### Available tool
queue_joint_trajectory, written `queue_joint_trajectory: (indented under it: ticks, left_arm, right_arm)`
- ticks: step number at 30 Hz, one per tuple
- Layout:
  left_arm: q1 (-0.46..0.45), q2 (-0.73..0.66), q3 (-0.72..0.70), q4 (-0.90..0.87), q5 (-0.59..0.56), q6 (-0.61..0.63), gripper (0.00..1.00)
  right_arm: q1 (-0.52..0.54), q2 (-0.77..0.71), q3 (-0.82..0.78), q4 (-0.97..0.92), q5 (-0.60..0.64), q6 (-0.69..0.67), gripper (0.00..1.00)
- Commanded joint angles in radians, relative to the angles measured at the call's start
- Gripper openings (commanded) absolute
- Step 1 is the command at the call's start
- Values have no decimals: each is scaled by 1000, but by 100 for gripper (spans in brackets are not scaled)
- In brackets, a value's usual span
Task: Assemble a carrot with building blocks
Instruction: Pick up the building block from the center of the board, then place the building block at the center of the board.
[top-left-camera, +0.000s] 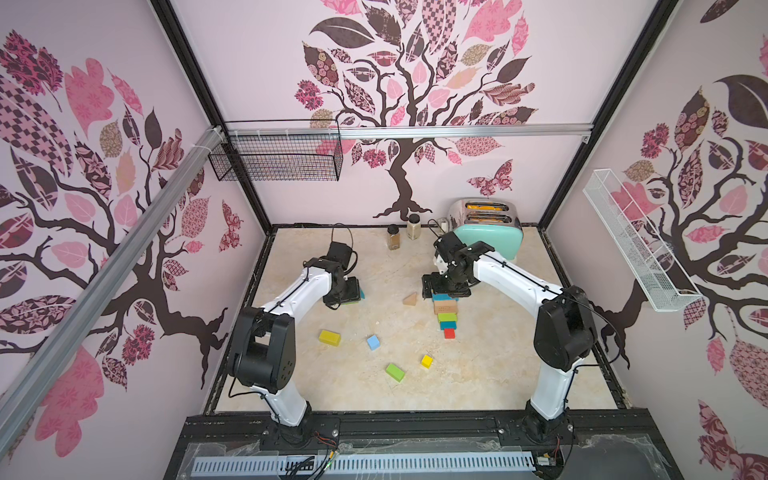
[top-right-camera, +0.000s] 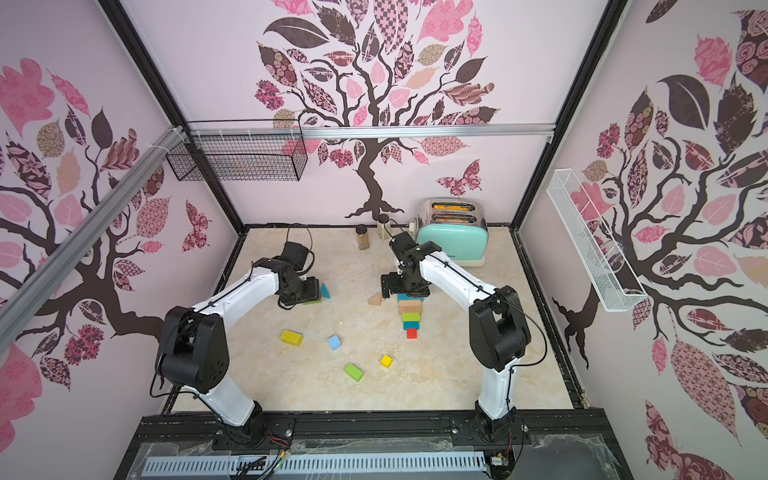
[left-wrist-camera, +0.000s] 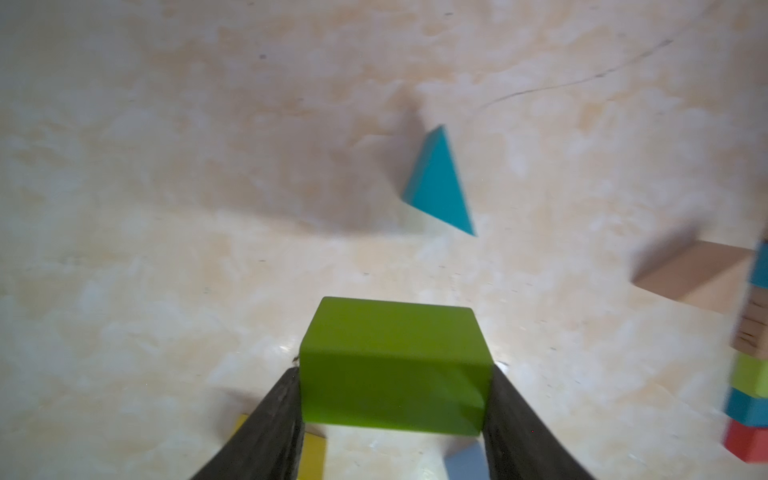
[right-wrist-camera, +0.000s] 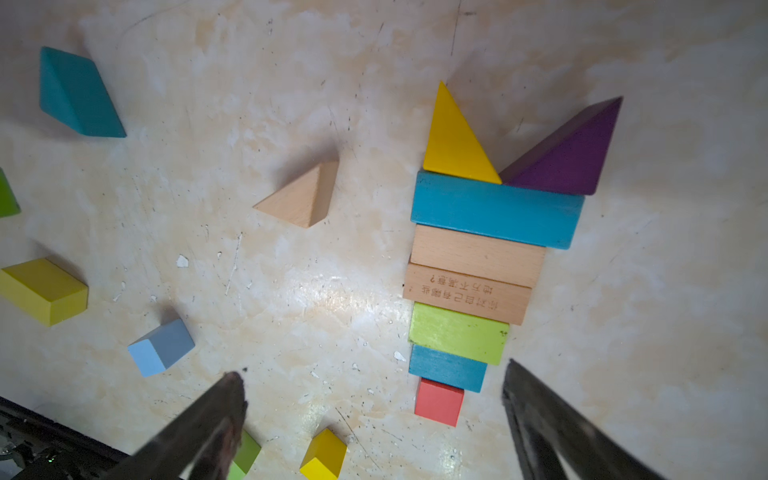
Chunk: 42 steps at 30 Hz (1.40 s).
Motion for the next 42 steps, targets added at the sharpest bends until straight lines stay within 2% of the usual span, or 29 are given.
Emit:
queue_joint_trajectory:
  ticks: [1,7,22,23,27,30,31,36,42]
  left_arm:
    - [-76,23,26,-2,25,-77,53]
    - [-161,146,54,37,17,-107,53]
    - [-187,277,97,89,-6,-93,57]
    - [-190,279,97,87,-6,-92,59]
    - [-197,271,89,86,-9,-88,81]
    - [-198,263,89,83,-11,-88,89]
    - [-196,261,92,82,-12,-86,97]
    - [-196,209,98,74,-28,-95,98]
    - [-166,45,43,84,-31,-110,98]
  right_arm:
    - [-5,-11,72,-9,15,6,99]
    - [-10,-1,98,-1,24,14,99]
    - [-12,19,88,27,-18,38,94]
    - [-11,24,89,27,-21,38,94]
    - [-12,36,94,23,-26,40,95]
    - [-12,46,101,27,-31,42,95]
    - [-11,50,105,25,-34,43,95]
    - [-8,69,140,20,-49,49,87]
    - [34,124,206,9,-64,77,73]
